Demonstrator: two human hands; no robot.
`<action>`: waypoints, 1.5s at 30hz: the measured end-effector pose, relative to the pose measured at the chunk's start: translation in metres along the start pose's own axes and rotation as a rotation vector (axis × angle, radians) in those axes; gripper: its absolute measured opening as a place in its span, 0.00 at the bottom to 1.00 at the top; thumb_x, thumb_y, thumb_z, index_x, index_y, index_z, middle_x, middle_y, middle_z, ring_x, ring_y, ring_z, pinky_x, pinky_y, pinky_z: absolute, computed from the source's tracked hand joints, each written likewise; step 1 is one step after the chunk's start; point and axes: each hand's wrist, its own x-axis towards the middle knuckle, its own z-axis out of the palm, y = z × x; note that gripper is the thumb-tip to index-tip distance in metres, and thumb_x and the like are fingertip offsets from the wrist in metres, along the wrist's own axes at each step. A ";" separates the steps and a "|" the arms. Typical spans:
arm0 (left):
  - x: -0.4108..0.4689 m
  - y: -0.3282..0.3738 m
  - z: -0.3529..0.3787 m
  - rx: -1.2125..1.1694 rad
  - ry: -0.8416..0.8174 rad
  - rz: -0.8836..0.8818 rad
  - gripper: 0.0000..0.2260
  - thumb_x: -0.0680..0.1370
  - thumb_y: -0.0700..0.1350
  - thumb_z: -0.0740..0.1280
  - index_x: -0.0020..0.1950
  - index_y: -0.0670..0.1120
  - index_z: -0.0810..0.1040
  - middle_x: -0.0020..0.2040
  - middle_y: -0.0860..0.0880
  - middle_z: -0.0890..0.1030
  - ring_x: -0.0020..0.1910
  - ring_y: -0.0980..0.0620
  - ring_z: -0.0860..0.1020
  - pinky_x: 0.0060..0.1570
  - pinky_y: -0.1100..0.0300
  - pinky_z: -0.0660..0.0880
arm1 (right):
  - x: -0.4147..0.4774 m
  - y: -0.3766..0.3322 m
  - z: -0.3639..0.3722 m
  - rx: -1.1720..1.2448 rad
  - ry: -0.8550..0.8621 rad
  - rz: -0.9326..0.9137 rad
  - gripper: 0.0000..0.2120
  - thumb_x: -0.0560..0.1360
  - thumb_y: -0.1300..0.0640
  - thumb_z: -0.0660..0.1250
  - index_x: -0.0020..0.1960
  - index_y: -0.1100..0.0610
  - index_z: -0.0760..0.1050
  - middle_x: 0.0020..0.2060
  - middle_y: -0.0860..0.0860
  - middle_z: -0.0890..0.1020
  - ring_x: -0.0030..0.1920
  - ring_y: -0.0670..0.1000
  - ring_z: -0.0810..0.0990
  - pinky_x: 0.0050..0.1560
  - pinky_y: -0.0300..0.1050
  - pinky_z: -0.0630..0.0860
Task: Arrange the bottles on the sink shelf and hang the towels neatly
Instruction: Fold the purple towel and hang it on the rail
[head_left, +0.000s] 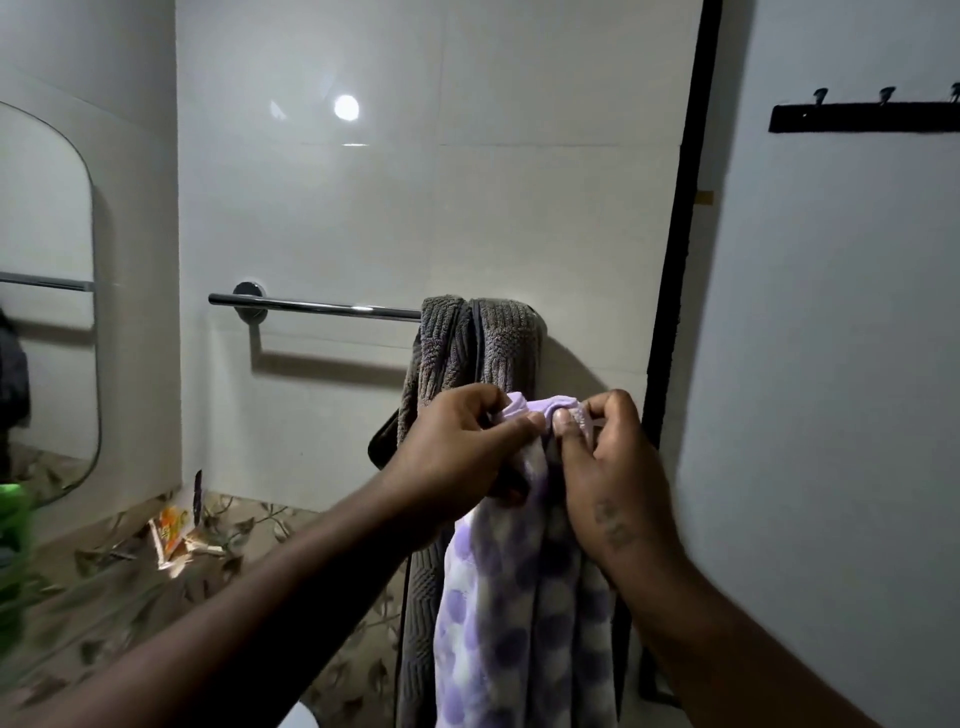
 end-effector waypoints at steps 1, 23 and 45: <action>-0.001 0.001 0.001 0.029 -0.001 0.011 0.10 0.79 0.42 0.73 0.42 0.39 0.77 0.34 0.40 0.79 0.27 0.47 0.79 0.28 0.55 0.81 | 0.001 0.003 -0.001 -0.003 0.005 0.005 0.08 0.81 0.48 0.64 0.49 0.52 0.70 0.35 0.42 0.77 0.41 0.54 0.79 0.39 0.49 0.72; 0.007 0.010 0.033 0.228 -0.004 -0.001 0.13 0.81 0.44 0.64 0.42 0.37 0.79 0.37 0.35 0.81 0.36 0.39 0.81 0.45 0.35 0.81 | 0.014 0.017 -0.017 0.447 -0.226 0.208 0.29 0.67 0.27 0.70 0.51 0.51 0.71 0.49 0.52 0.85 0.51 0.53 0.85 0.53 0.52 0.82; 0.061 0.054 0.030 1.564 0.110 0.495 0.33 0.73 0.76 0.59 0.52 0.47 0.81 0.42 0.46 0.78 0.41 0.42 0.74 0.38 0.52 0.67 | 0.019 0.047 -0.017 0.999 -0.449 0.276 0.19 0.78 0.60 0.71 0.66 0.66 0.73 0.57 0.64 0.83 0.53 0.61 0.84 0.51 0.55 0.82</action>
